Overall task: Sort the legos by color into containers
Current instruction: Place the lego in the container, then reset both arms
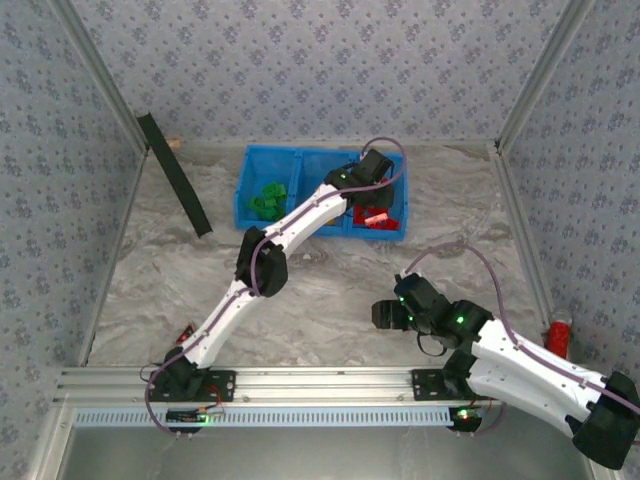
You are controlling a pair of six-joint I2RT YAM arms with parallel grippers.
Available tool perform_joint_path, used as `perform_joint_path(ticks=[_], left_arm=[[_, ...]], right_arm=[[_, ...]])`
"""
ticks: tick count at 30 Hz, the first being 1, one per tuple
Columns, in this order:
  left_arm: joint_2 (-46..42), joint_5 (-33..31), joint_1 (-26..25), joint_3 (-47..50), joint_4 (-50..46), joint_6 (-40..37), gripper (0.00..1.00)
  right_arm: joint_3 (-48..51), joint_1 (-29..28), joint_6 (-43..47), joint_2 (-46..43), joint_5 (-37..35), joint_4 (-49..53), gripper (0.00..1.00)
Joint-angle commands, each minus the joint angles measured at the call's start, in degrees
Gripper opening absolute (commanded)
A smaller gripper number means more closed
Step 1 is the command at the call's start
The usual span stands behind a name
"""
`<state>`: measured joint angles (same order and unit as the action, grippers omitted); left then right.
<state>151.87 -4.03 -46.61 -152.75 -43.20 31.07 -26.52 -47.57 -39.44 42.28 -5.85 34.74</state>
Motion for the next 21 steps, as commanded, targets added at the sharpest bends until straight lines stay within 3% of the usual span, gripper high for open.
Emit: perform_joint_path(ticks=[1,5,9,13,16,19,21], left_arm=[[-9.1,1.4,-0.3,-1.2,2.9,-3.3,0.5],[-16.7,1.4,-0.6,1.7,3.6,-9.2,0.5],[-28.5,-1.1,-0.7,11.8,6.9,-15.3,0.54],[-50.1,-8.9,0.1,42.2,20.6,-20.7,0.57],[-67.7,-14.8,4.3,67.1,30.2,-20.8,0.62],[-82.9,-18.1,11.8,84.9,28.0,-18.3,0.69],[-91.0,-23.6,15.6,94.9,26.3,-18.3,0.74]], right_arm=[[-2.6,-0.2,1.2,0.4,-2.1,2.3,0.81],[-4.9,0.7,3.0,1.5,-2.7,1.8,1.0],[-7.5,2.6,8.2,3.1,-3.9,1.2,1.0],[-11.1,6.3,13.7,4.8,-4.7,0.0,1.0],[-13.4,9.7,18.4,6.2,-6.6,-2.1,1.0],[-15.5,13.0,22.3,6.8,-9.4,-4.1,1.0],[-16.1,15.0,24.6,6.7,-9.4,-7.2,1.0]])
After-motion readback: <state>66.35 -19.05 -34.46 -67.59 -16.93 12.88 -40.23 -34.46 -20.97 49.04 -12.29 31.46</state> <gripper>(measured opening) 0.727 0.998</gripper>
